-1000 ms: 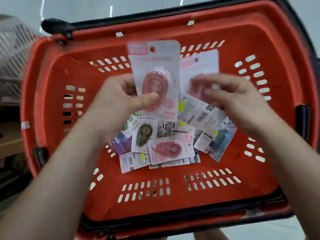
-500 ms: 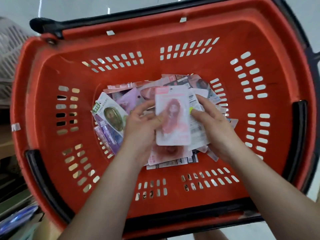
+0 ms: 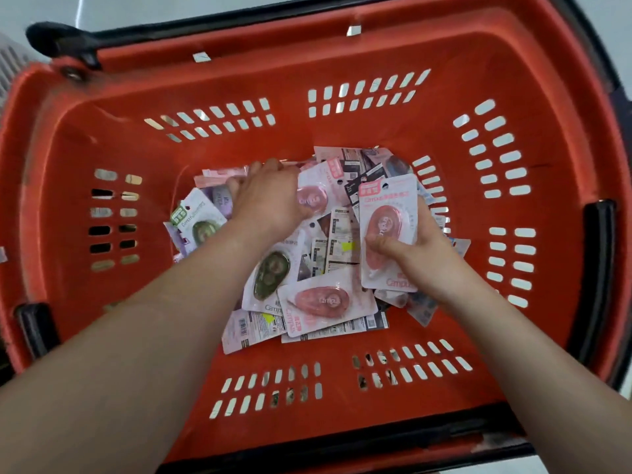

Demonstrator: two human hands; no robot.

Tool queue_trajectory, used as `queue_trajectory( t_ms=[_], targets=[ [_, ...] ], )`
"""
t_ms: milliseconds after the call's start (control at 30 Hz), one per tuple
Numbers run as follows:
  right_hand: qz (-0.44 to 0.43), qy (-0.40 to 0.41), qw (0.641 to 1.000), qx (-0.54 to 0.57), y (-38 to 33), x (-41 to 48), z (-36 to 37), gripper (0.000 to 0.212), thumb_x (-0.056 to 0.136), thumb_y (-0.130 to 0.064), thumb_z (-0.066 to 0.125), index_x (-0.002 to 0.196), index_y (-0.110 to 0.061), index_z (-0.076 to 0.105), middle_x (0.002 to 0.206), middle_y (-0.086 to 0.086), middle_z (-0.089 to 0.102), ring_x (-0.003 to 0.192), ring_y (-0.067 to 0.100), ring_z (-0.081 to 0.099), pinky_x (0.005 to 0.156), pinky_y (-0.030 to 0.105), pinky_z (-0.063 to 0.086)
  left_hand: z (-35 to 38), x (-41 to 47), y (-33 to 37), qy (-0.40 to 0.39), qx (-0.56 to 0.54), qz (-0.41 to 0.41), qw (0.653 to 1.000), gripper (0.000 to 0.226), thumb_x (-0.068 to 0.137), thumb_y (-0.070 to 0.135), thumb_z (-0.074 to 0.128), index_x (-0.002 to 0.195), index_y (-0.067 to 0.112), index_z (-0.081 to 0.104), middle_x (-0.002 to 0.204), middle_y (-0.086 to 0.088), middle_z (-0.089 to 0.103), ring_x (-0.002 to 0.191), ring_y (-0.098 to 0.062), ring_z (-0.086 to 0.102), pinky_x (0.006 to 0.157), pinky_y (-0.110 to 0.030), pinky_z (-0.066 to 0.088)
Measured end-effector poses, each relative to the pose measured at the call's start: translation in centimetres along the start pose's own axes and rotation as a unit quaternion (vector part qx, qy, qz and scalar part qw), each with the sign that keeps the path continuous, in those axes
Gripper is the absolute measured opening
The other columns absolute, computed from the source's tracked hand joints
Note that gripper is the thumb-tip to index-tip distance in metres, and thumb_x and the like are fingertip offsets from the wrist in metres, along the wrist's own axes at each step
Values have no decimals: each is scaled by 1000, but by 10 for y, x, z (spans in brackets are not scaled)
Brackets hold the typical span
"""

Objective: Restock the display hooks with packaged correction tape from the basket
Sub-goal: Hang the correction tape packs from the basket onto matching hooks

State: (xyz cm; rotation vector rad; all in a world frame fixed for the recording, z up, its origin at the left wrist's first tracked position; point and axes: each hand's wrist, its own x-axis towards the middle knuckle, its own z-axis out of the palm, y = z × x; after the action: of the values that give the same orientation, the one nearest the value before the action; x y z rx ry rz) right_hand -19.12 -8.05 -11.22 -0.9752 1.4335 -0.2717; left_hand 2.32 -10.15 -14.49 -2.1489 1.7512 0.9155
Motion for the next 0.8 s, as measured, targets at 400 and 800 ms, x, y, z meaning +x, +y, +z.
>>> queue_trajectory(
  t_ms=[400, 800],
  targets=[
    [-42, 86, 995, -20, -6, -25, -38, 87, 86, 2, 69, 136, -52, 22, 126, -15, 58, 107, -1, 63, 75, 11, 54, 16, -53, 46, -111, -491, -115, 856, 26, 89, 42, 68, 103, 21, 68, 105, -1, 72, 93, -21, 70, 78, -36, 57],
    [-39, 98, 994, -6, -2, -17, -35, 91, 88, 4, 67, 148, -49, 24, 112, -48, 45, 101, -20, 55, 73, 6, 49, 30, -67, 45, 69, -430, -109, 894, 44, 77, 39, 81, 112, 14, 72, 117, 13, 49, 104, -9, 52, 66, 1, 42]
  ],
)
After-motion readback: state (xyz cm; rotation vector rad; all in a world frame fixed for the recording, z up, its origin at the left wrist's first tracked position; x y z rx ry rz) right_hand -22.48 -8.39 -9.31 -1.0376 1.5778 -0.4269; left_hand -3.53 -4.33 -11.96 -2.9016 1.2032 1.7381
